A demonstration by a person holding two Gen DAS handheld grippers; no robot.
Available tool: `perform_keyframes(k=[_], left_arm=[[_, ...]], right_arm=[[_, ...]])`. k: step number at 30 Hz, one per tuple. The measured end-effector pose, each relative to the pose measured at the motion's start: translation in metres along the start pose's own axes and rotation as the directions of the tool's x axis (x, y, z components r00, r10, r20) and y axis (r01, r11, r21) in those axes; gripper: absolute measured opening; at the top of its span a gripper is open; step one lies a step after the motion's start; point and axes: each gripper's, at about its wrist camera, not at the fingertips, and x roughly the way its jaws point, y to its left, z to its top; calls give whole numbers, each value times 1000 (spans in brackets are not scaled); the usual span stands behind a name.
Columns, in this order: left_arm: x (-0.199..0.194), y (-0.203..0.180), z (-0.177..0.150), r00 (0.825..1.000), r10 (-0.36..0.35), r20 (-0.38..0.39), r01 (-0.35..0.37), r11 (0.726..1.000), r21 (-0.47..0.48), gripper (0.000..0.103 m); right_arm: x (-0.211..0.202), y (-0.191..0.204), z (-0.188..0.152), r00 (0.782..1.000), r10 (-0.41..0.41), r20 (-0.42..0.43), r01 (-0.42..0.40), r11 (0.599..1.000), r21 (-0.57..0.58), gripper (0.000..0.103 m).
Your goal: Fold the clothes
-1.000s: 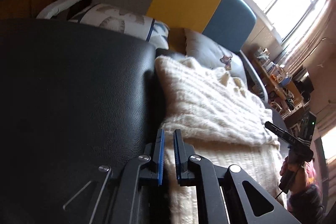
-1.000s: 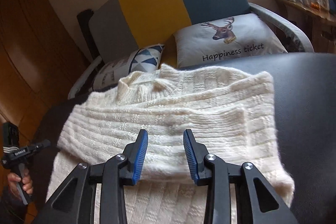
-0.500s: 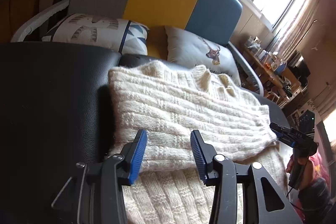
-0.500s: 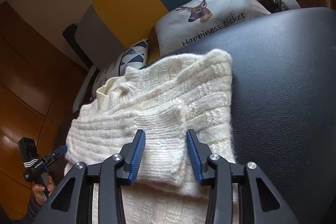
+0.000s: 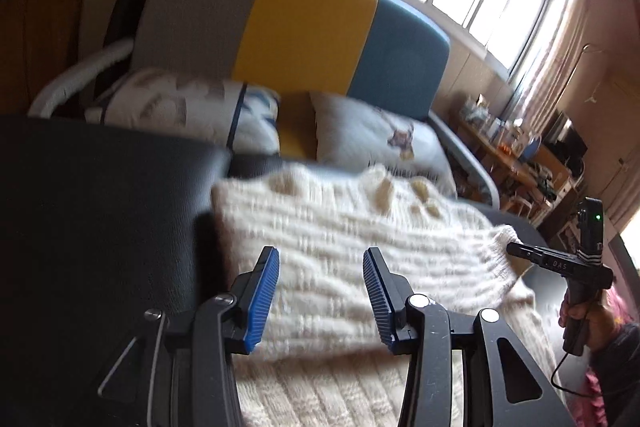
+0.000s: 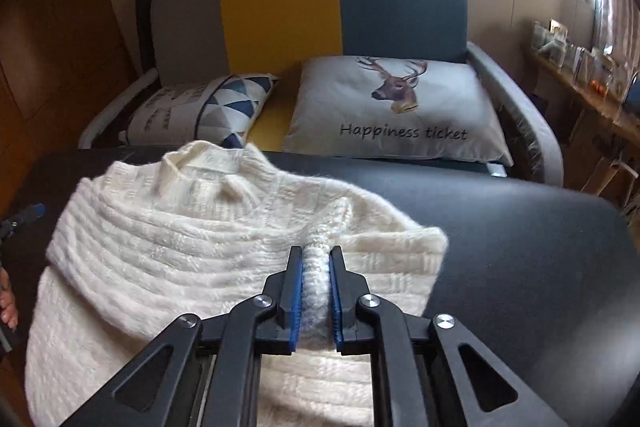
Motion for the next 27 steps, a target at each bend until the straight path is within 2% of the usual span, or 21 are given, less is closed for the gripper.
perform_keyframes(k=[2,4,6,8,9,12,14,15,17,19,20,21,24,27], left_arm=[[6,2,1,1000,19,-11,-19,1000,-4,64],[24,4,-5,993,89,-80,-87,996,34,64],[41,7,-14,977,155,-145,-146,987,69,64],[46,16,-21,974,144,-172,-139,989,40,65],[48,21,-25,973,138,-186,-136,990,25,70],[36,32,-23,978,143,-149,-152,987,-50,69],[20,28,-19,989,117,-87,-122,991,-49,68],[17,25,-19,991,102,-83,-106,994,-38,70],[22,20,-23,985,130,-114,-133,991,-12,70],[36,19,-33,965,193,-180,-190,981,31,70],[41,21,-37,961,199,-193,-196,980,36,73],[40,23,-38,965,184,-186,-183,983,22,73],[43,23,-35,960,189,-205,-189,982,19,73],[29,23,-33,961,198,-195,-206,978,-25,72]], right_arm=[[19,-4,-5,997,-47,-61,47,999,-7,11],[31,-7,-15,994,-67,-90,67,998,-10,11],[26,-13,-18,998,-27,-60,30,999,42,15],[20,-19,-18,999,4,-41,-1,997,82,19],[15,-22,-18,1000,11,-28,-8,996,93,20],[-15,-12,-16,997,-12,81,8,998,56,25],[-25,1,-17,994,33,109,-36,999,19,25],[-26,9,-19,993,61,106,-61,998,2,25],[-12,24,-26,998,58,36,-57,998,-34,26],[14,35,-38,998,5,-61,-8,999,-49,27],[15,34,-42,1000,7,-28,-8,1000,-27,27],[17,32,-46,1000,12,-7,-12,1000,-3,27],[12,21,-46,997,65,-29,-63,994,85,27],[-16,7,-51,986,163,-29,-156,972,174,27]])
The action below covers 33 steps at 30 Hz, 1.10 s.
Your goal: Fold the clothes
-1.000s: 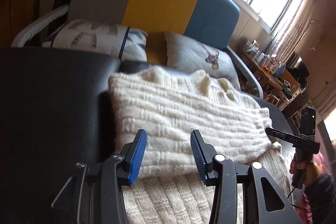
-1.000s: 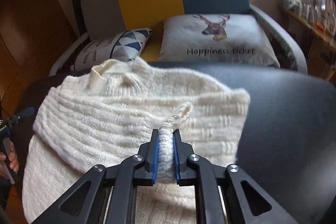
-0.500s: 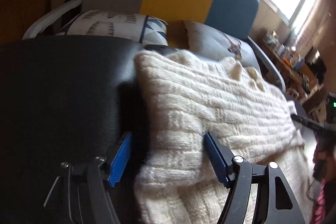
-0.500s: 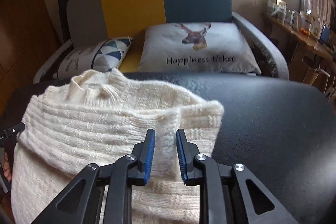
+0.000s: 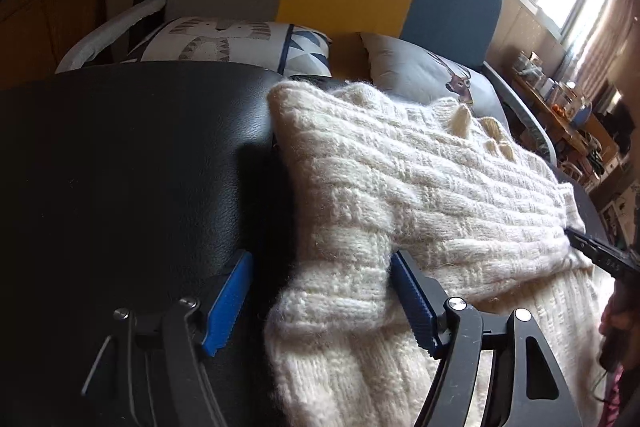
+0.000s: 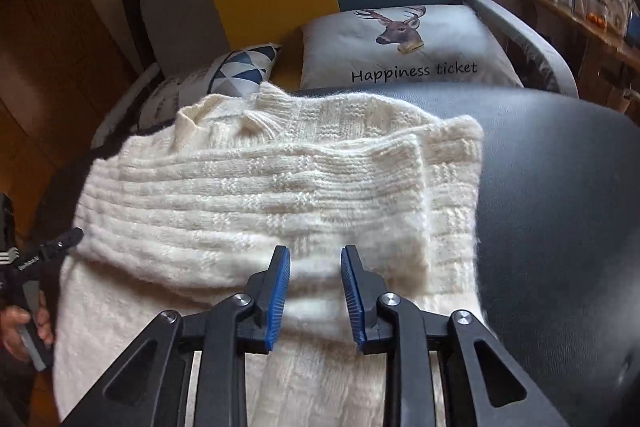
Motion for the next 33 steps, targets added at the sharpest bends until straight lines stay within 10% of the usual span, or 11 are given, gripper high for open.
perform_keyframes(k=[6,15,23,27,33], left_arm=[[-77,21,-43,982,-146,123,158,983,-96,72],[-143,39,-139,968,-244,50,249,961,-122,76],[-157,38,-204,968,-244,-61,235,964,-125,84],[-158,36,-216,953,-298,-58,288,946,-146,87],[-175,25,-218,956,-293,-5,292,955,-56,87]], right_arm=[[-77,-45,-73,973,233,3,-228,952,203,36],[-130,-89,-213,900,429,-80,-355,827,436,39],[-110,-67,-223,812,581,-60,-498,743,446,39],[-104,-57,-217,815,572,-86,-490,762,424,38],[-114,-43,-207,877,461,-136,-393,851,348,40]])
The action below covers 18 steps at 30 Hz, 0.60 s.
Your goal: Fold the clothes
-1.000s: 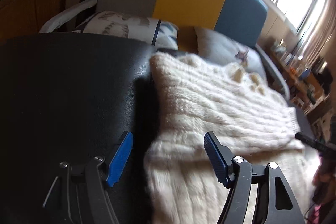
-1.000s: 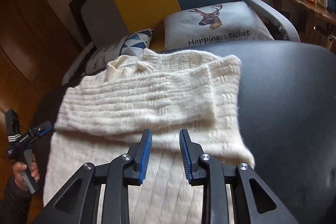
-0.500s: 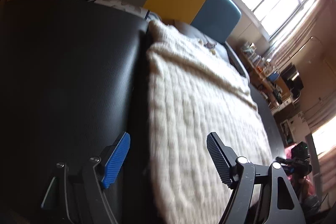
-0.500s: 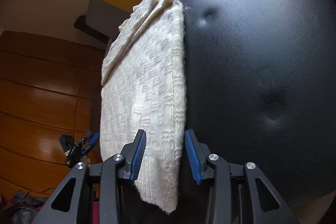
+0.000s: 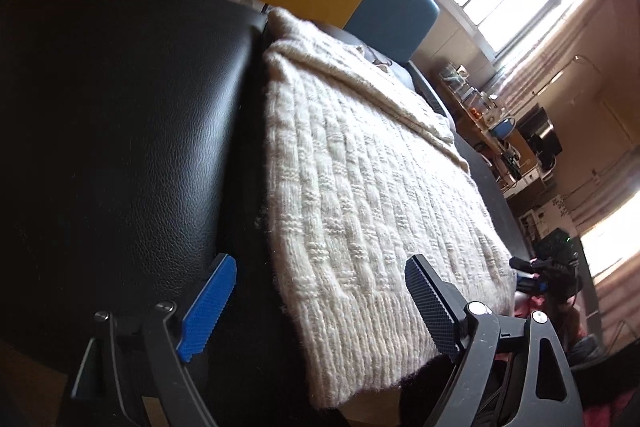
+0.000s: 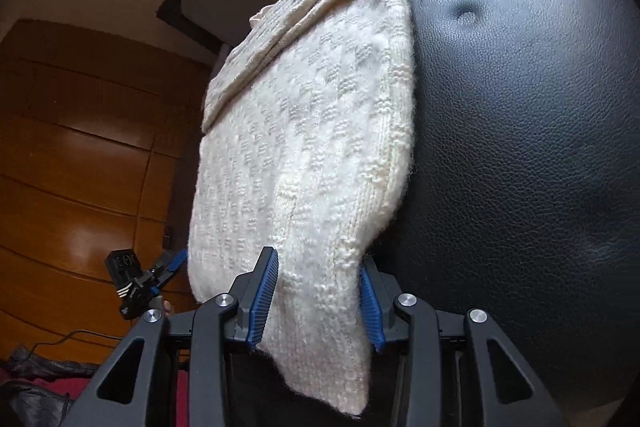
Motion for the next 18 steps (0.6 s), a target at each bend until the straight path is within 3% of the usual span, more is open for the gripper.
perform_keyframes(k=[5,9,11,15,18], left_arm=[[7,-10,-4,999,-24,-29,25,999,44,87],[14,-14,-9,998,-55,-17,55,998,9,87],[14,-15,-10,998,-59,-3,59,998,-9,87],[14,-11,-9,998,-59,17,60,996,-71,87],[18,-17,-6,1000,-29,11,30,998,-51,87]], right_arm=[[-8,-9,8,998,-23,55,21,999,35,40],[-1,-19,21,997,35,71,-40,996,80,41],[4,-18,26,997,58,43,-62,995,83,41],[18,-8,27,990,125,-69,-121,991,56,53],[18,-5,18,983,135,-125,-133,991,29,54]])
